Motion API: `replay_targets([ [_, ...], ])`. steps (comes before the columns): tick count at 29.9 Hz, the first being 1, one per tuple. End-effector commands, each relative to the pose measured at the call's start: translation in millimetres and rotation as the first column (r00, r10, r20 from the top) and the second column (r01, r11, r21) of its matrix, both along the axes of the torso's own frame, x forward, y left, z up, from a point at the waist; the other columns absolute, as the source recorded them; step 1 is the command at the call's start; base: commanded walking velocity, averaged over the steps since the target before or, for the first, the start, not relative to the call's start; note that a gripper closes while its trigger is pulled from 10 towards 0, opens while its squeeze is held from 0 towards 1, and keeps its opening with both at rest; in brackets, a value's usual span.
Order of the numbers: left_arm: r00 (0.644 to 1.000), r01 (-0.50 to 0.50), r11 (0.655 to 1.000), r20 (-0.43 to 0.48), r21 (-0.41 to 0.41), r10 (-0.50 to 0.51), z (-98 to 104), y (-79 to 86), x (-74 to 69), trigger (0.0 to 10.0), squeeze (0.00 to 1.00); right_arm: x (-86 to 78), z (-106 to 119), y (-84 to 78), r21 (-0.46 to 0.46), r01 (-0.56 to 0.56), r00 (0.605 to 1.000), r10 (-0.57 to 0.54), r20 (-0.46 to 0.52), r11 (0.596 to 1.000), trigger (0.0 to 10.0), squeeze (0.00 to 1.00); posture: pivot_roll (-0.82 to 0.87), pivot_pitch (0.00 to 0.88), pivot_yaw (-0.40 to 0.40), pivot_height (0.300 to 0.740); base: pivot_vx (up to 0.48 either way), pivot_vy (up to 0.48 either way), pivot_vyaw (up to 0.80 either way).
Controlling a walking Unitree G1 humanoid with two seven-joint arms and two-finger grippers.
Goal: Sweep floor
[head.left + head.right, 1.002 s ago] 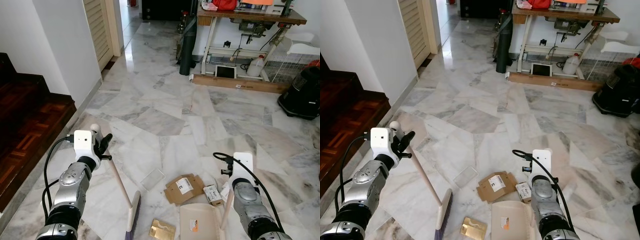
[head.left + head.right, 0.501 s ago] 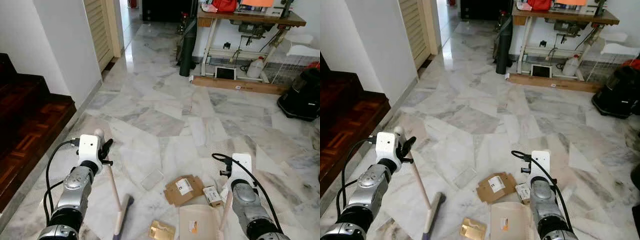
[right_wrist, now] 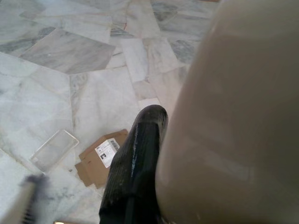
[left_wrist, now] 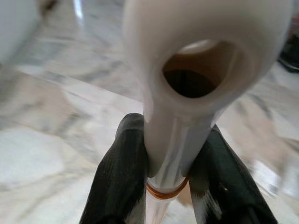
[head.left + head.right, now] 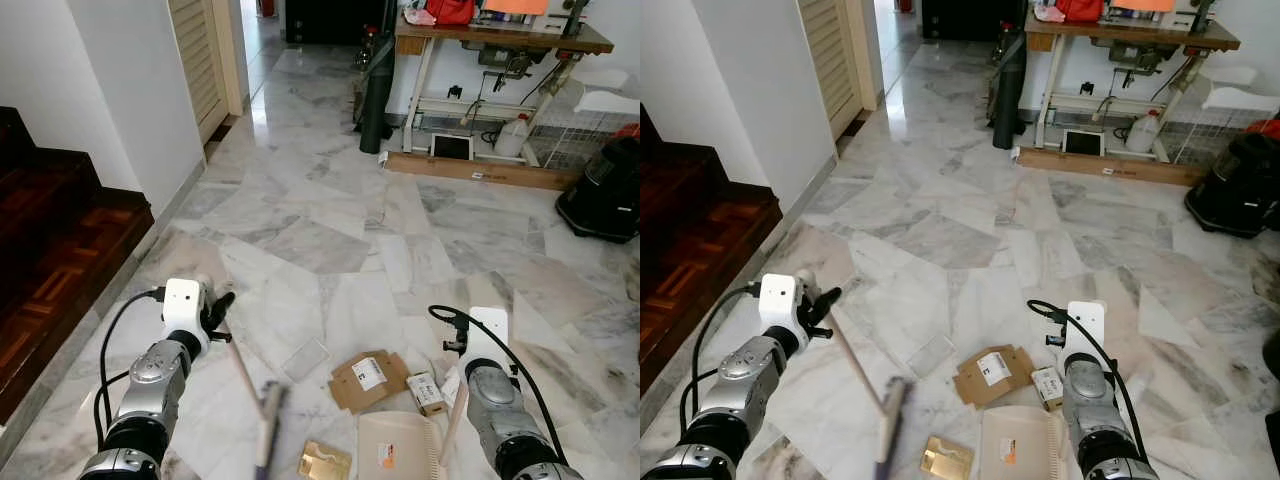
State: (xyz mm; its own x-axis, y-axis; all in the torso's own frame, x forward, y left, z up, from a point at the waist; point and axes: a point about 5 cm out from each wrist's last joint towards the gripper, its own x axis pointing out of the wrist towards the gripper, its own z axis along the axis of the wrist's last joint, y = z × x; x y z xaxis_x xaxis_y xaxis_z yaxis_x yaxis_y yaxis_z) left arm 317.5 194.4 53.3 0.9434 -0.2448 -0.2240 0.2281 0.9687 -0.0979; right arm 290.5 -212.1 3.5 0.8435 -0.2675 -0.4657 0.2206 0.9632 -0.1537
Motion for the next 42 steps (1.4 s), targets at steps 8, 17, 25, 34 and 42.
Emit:
replay_targets([
  [8,0.982,0.150,0.988,-0.116,-0.025,-0.152,-15,-6.5,-9.5,10.0,0.00,-21.3,-26,3.3,0.059,0.023,0.988,-0.014,-0.153,0.998,10.0,0.00,-0.03,0.000,-0.004,0.740,0.000,0.000,0.00],
  [17,0.996,0.059,0.960,-0.048,-0.274,-0.075,3,-14.6,5.3,10.0,0.00,-20.2,-25,4.2,0.063,0.027,0.989,-0.017,-0.148,0.998,10.0,0.00,-0.03,0.000,0.001,0.740,0.000,0.000,0.00],
  [25,0.999,0.020,0.934,-0.020,-0.357,-0.029,12,-9.4,10.5,10.0,0.00,-19.9,-25,5.0,0.073,0.027,0.990,-0.016,-0.142,0.997,10.0,0.00,-0.03,0.000,0.002,0.740,0.000,0.000,0.00],
  [34,0.986,-0.065,0.980,0.137,-0.190,0.092,36,7.7,13.2,10.0,0.00,-20.6,-26,6.2,0.077,0.022,0.990,-0.010,-0.144,0.997,10.0,0.00,-0.02,0.000,-0.001,0.740,0.000,0.000,0.00],
  [42,0.995,0.073,0.997,0.074,0.007,-0.074,27,3.8,6.2,10.0,0.00,-19.0,-25,9.1,0.080,0.015,0.990,-0.003,-0.143,0.997,10.0,0.00,-0.01,0.000,-0.002,0.740,0.000,0.000,0.00],
])
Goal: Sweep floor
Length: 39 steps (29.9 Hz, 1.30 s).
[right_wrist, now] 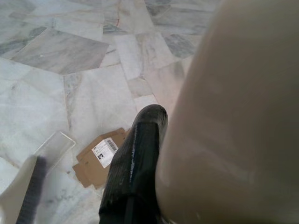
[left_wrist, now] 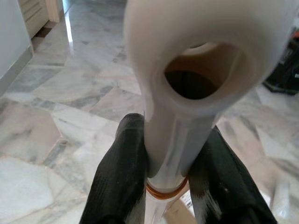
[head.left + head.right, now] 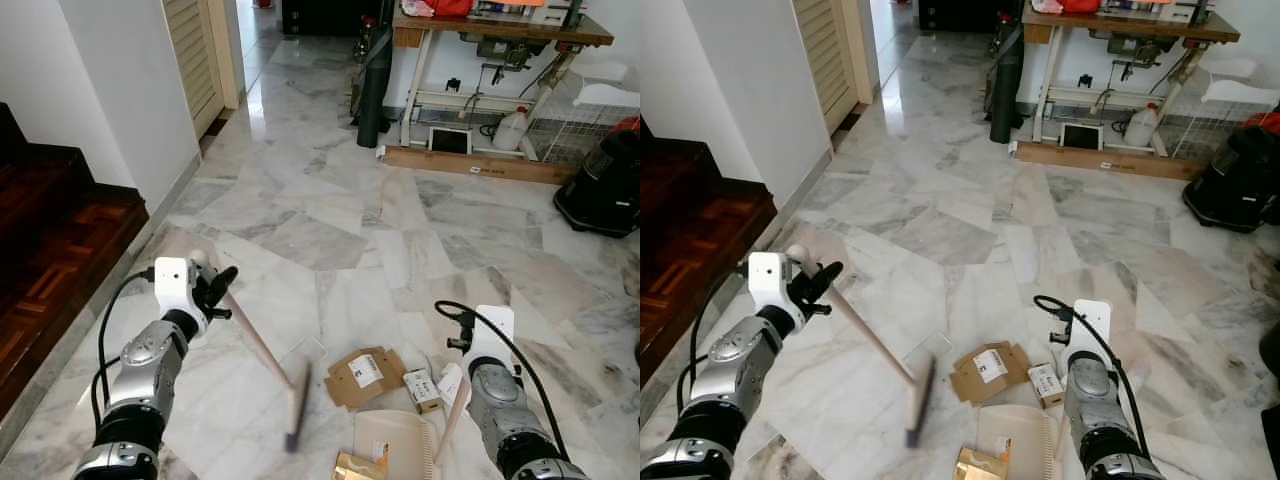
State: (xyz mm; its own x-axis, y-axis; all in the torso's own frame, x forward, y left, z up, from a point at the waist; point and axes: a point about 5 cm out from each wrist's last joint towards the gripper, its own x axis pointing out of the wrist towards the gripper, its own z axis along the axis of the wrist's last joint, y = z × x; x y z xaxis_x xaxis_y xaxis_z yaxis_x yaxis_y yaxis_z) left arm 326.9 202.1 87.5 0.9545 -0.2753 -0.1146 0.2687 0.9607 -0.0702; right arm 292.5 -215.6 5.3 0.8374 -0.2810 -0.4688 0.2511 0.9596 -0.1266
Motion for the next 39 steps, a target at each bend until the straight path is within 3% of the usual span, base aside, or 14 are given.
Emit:
replay_targets([
  [1,0.996,0.067,0.998,-0.068,0.019,-0.066,-12,-3.2,-6.1,10.0,0.00,-21.0,-27,12.7,0.058,-0.021,0.989,0.029,-0.146,0.998,10.0,0.00,-0.01,0.000,-0.002,0.740,0.000,0.000,0.00],
  [9,0.969,0.180,0.982,-0.181,0.054,-0.168,-25,1.3,-18.9,10.0,0.00,-20.6,-27,12.5,0.056,-0.020,0.989,0.029,-0.148,0.998,10.0,0.00,-0.01,0.000,-0.002,0.740,0.000,0.000,0.00],
  [18,0.961,0.191,0.981,-0.200,-0.023,-0.192,-25,-4.1,-15.6,10.0,0.00,-20.6,-27,11.3,0.054,-0.016,0.989,0.024,-0.149,0.998,10.0,0.00,-0.02,0.000,0.002,0.740,0.000,0.000,0.00],
  [24,0.952,0.187,0.973,-0.220,-0.131,-0.213,-27,-13.1,-14.4,10.0,0.00,-21.1,-26,8.2,0.050,-0.009,0.989,0.016,-0.148,0.999,10.0,0.00,-0.03,0.000,0.004,0.740,0.000,0.000,0.00],
  [33,0.920,0.255,0.955,-0.266,-0.152,-0.288,-30,-24.8,-15.8,10.0,0.00,-21.1,-26,6.0,0.046,-0.002,0.989,0.009,-0.148,0.999,10.0,0.00,-0.03,0.000,0.007,0.740,0.000,0.000,0.00],
  [39,0.932,0.239,0.934,-0.207,-0.266,-0.298,-18,-34.2,-9.5,10.0,0.00,-18.7,-24,7.0,0.052,-0.001,0.991,0.008,-0.134,0.999,10.0,0.00,-0.04,0.000,0.008,0.740,0.000,0.000,0.00],
])
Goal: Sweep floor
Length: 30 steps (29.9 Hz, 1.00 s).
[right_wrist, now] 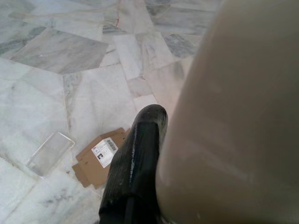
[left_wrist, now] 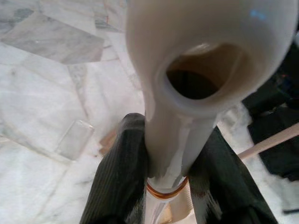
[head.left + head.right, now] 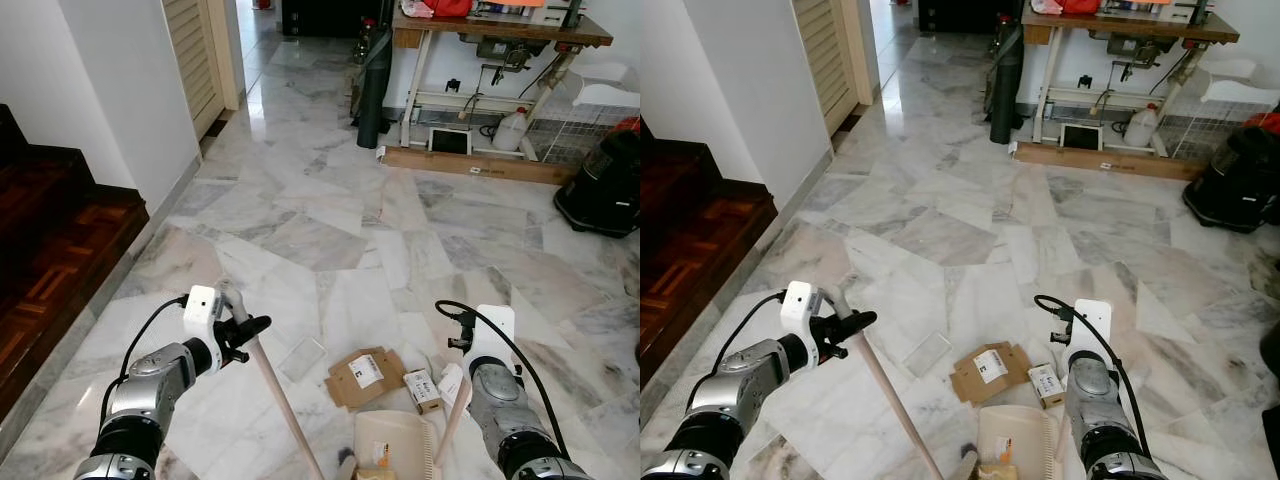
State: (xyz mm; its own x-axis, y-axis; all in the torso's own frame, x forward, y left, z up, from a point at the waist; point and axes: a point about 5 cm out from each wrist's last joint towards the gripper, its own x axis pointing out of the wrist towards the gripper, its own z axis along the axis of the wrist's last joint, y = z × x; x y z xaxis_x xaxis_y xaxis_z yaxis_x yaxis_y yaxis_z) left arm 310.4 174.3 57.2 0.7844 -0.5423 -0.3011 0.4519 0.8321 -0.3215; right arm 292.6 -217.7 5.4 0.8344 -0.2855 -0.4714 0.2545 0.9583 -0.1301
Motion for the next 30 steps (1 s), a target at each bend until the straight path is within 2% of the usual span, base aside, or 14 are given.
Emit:
replay_targets([
  [1,1.000,-0.001,0.995,0.031,-0.097,0.004,13,-7.2,7.7,10.0,0.00,-18.5,-24,9.1,0.056,-0.004,0.992,0.011,-0.128,0.998,10.0,0.00,-0.03,0.000,0.008,0.740,0.000,0.000,0.00],
  [6,0.998,-0.005,0.988,0.067,-0.155,0.015,22,-14.3,11.9,10.0,0.00,-16.3,-22,9.6,0.064,-0.001,0.994,0.008,-0.111,0.998,10.0,0.00,-0.03,0.000,0.010,0.740,0.000,0.000,0.00],
  [13,0.987,-0.061,0.990,0.139,-0.131,0.079,31,-12.4,16.5,10.0,0.00,-13.8,-19,11.9,0.069,-0.011,0.996,0.017,-0.084,0.998,10.0,0.00,-0.03,0.000,0.010,0.740,0.000,0.000,0.00],
  [14,0.975,-0.099,0.988,0.187,-0.120,0.120,39,-7.9,19.6,10.0,0.00,-11.9,-17,12.4,0.070,-0.015,0.998,0.020,-0.061,0.997,10.0,0.00,-0.03,0.000,0.010,0.740,0.000,0.000,0.00],
  [18,0.940,-0.151,0.986,0.296,-0.077,0.167,54,-2.7,23.9,10.0,0.00,-5.2,-7,15.0,0.081,-0.043,0.999,0.041,0.023,0.996,10.0,0.00,-0.04,0.000,0.012,0.740,0.000,0.000,0.00],
  [27,0.867,-0.270,0.961,0.417,-0.066,0.272,67,3.0,28.9,10.0,0.00,-5.0,0,15.2,0.093,-0.074,0.991,0.063,0.116,0.993,10.0,0.00,-0.05,0.000,0.017,0.740,0.000,0.000,0.00],
  [28,0.867,-0.270,0.961,0.417,-0.066,0.272,67,3.0,28.9,10.0,0.00,-5.0,0,15.2,0.093,-0.074,0.991,0.063,0.116,0.993,10.0,0.00,-0.05,0.000,0.017,0.740,0.000,0.000,0.00],
  [30,0.851,-0.299,0.953,0.438,-0.051,0.291,68,6.0,29.0,10.0,0.00,-4.1,5,17.8,0.097,-0.102,0.983,0.085,0.164,0.990,10.0,0.00,-0.05,0.000,0.013,0.740,0.000,0.000,0.00],
])
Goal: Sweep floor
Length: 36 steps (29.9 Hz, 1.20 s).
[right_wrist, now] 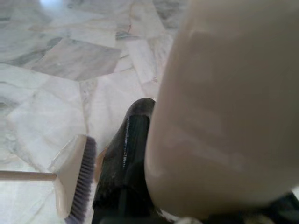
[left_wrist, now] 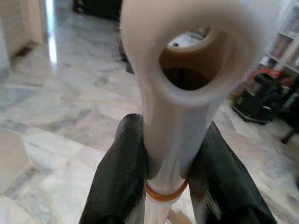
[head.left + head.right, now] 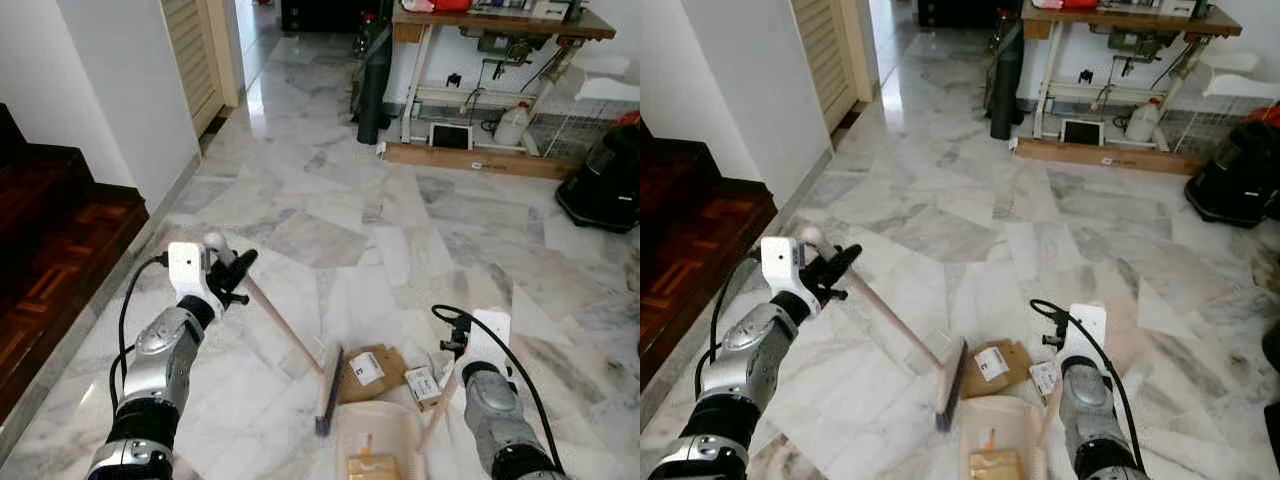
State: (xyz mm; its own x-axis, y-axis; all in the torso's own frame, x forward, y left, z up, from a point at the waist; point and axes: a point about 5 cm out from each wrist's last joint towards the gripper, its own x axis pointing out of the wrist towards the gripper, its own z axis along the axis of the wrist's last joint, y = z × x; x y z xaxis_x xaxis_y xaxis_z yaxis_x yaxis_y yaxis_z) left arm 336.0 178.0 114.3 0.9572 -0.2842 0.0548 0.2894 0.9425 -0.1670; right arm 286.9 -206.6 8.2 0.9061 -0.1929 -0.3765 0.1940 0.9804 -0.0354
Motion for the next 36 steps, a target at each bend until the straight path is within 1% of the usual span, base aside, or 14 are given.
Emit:
replay_targets([
  [1,0.997,-0.050,0.999,0.064,0.022,0.048,11,4.7,3.1,10.0,0.00,2.7,7,8.7,0.048,-0.040,0.997,0.036,0.072,0.998,10.0,0.00,-0.06,0.000,0.011,0.740,0.000,0.000,0.00],
  [2,0.995,-0.071,0.997,0.069,0.030,0.068,11,7.2,2.5,10.0,0.00,4.3,12,10.1,0.061,-0.047,0.994,0.040,0.106,0.997,10.0,0.00,-0.06,0.000,0.011,0.740,0.000,0.000,0.00],
  [4,0.995,-0.077,0.996,0.071,0.034,0.075,10,8.0,2.3,10.0,0.00,5.0,14,10.5,0.065,-0.049,0.992,0.041,0.118,0.997,10.0,0.00,-0.06,0.000,0.008,0.740,0.000,0.000,0.00],
  [5,0.992,-0.102,0.993,0.085,0.064,0.096,9,10.1,1.2,10.0,0.00,7.3,21,11.4,0.076,-0.055,0.986,0.042,0.162,0.996,10.0,0.00,-0.06,0.000,0.004,0.740,0.000,0.000,0.00],
  [6,0.990,-0.110,0.991,0.091,0.072,0.103,9,10.6,0.8,10.0,0.00,8.0,23,11.6,0.078,-0.057,0.983,0.042,0.177,0.995,10.0,0.00,-0.06,0.000,0.004,0.740,0.000,0.000,0.00],
  [8,0.987,-0.132,0.989,0.105,0.074,0.124,9,11.7,-0.3,10.0,0.00,9.2,29,12.4,0.085,-0.063,0.977,0.044,0.207,0.994,10.0,0.00,-0.06,0.000,-0.001,0.740,0.000,0.000,0.00],
  [9,0.985,-0.137,0.986,0.115,0.092,0.126,9,11.8,-1.0,10.0,0.00,9.7,32,12.7,0.084,-0.064,0.974,0.044,0.223,0.994,10.0,0.00,-0.06,0.000,-0.004,0.740,0.000,0.000,0.00],
  [10,0.982,-0.143,0.977,0.145,0.157,0.121,9,10.4,-2.8,10.0,0.00,10.6,37,13.1,0.081,-0.068,0.966,0.046,0.253,0.994,10.0,0.00,-0.05,0.000,-0.010,0.740,0.000,0.000,0.00],
  [12,0.979,-0.149,0.969,0.166,0.196,0.117,9,8.5,-4.0,10.0,0.00,10.7,41,13.2,0.077,-0.072,0.961,0.049,0.272,0.994,10.0,0.00,-0.05,0.000,-0.011,0.740,0.000,0.000,0.00],
  [17,0.977,-0.161,0.970,0.169,0.182,0.131,4,1.6,-7.2,10.0,0.00,10.6,49,13.0,0.076,-0.062,0.947,0.034,0.320,0.995,10.0,0.00,-0.05,0.000,-0.013,0.740,0.000,0.000,0.00],
  [20,0.969,-0.202,0.963,0.181,0.181,0.169,1,4.7,-10.2,10.0,0.00,8.6,53,11.1,0.053,-0.039,0.936,0.018,0.352,0.998,10.0,0.00,-0.05,0.000,-0.024,0.740,0.000,0.000,0.00],
  [24,0.966,-0.208,0.956,0.194,0.205,0.168,-3,4.9,-15.7,10.0,0.00,8.4,60,6.1,0.035,0.001,0.924,-0.014,0.383,0.999,10.0,0.00,-0.04,0.000,-0.037,0.740,0.000,0.000,0.00],
  [32,0.964,-0.219,0.956,0.193,0.197,0.181,-10,-3.0,-21.2,10.0,0.00,2.6,59,5.5,0.018,0.007,0.923,-0.014,0.384,1.000,10.0,0.00,-0.03,0.000,-0.050,0.740,0.000,0.000,0.00],
  [36,0.967,-0.194,0.962,0.201,0.190,0.155,-7,-11.2,-17.2,10.0,0.00,-1.9,58,5.1,0.016,0.028,0.922,-0.032,0.385,0.999,10.0,0.00,-0.03,0.000,-0.049,0.740,0.000,0.000,0.00],
])
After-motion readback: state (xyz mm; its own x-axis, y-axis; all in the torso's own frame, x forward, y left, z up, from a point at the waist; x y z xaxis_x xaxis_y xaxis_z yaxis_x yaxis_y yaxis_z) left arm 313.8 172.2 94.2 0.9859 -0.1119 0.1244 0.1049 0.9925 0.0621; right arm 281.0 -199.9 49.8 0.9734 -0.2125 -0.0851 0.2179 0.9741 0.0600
